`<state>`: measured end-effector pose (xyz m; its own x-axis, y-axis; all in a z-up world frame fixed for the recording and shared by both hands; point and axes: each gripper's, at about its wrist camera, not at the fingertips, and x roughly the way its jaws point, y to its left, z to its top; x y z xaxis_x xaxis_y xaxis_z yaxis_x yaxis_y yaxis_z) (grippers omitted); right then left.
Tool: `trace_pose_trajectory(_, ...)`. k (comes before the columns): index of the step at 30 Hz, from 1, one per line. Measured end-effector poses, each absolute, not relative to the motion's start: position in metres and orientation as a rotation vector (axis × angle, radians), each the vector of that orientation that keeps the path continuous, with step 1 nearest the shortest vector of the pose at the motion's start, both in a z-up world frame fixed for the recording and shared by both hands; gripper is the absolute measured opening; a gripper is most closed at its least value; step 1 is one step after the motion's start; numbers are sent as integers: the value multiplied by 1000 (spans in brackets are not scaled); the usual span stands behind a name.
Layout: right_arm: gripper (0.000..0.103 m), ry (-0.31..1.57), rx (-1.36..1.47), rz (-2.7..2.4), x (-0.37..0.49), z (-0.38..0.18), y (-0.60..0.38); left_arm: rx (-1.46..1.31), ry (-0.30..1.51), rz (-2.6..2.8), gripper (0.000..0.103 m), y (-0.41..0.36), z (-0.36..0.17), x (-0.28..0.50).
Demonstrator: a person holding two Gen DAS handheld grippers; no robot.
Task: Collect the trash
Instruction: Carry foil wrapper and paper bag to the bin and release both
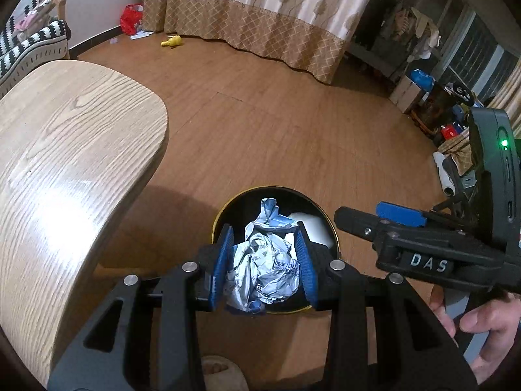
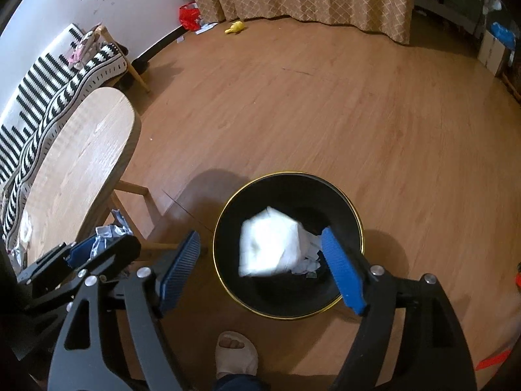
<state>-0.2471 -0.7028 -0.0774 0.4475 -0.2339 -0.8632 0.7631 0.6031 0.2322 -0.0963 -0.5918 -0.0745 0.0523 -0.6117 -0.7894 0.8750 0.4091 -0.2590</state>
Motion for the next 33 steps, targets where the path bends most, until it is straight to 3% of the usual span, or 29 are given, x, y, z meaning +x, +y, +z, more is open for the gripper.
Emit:
trace_pose_trajectory(4, 75, 882, 709, -706, -254, -76, -709, 332, 1002, -1163, 38, -596, -78, -98)
trace_pose_trajectory(7, 81, 860, 716, -746, -260, -73, -711, 340, 1017, -1174, 38, -602, -83, -100)
trace_pose_trajectory(19, 81, 761, 766, -868, -294, -64, -724, 388, 1082, -1272, 40, -638, -112, -123)
trace_pose_trajectory(21, 81, 769, 776, -863, -295, -67, -725, 397, 1079, -1290, 44, -642, -114, -128)
trace_pose_trajectory(23, 81, 765, 775, -867, -295, -65, -727, 415, 1075, -1298, 68, -646, -117, -130)
trace_pose_trajectory(25, 81, 753, 773, -876, -296, -63, -727, 412, 1059, -1296, 85, -646, -117, -132)
trace_pose_trajectory(33, 82, 747, 780, -863, -298, -66, -725, 380, 1060, -1261, 87, -636, -113, -126)
